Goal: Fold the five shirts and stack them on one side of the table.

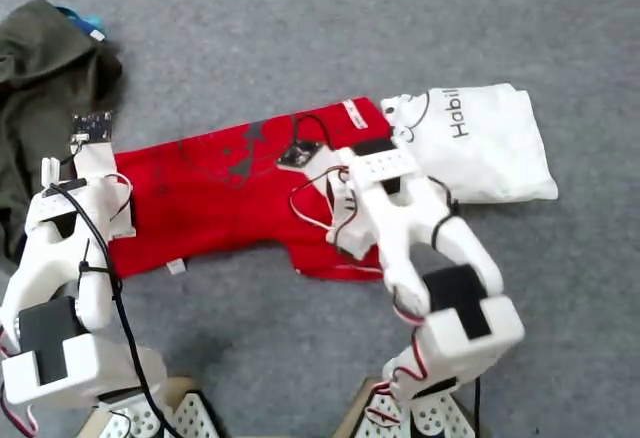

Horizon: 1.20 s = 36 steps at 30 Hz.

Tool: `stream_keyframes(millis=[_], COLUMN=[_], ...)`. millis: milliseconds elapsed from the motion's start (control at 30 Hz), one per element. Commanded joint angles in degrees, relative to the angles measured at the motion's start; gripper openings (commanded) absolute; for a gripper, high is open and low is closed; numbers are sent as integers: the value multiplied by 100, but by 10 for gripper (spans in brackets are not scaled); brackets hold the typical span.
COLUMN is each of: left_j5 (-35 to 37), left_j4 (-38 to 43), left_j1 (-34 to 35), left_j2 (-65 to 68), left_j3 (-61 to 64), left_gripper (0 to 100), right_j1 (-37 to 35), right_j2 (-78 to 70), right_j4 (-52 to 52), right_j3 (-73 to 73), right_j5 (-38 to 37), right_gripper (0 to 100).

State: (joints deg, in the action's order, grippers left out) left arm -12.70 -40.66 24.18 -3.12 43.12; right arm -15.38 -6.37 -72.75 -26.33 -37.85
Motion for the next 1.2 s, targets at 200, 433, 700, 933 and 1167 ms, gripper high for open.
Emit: stream_keyframes(millis=[200,433,700,933,1167], left_j5=[26,26,26,26,26], left_j4=[-26,-26,-26,-26,-26], left_j1=[92,92,92,92,92], left_j2=[9,18,18,18,18], left_j3=[-154,-180,-163,-154,-154], left_gripper=[29,29,29,29,29], right_j1=[70,475,484,448,114], right_j2=[857,-233,-110,945,1640], right_j4=[378,492,114,-123,-545], right_j3=[22,31,48,66,-84], right_j5=[26,18,18,9,-738], right_gripper=[15,15,15,15,15])
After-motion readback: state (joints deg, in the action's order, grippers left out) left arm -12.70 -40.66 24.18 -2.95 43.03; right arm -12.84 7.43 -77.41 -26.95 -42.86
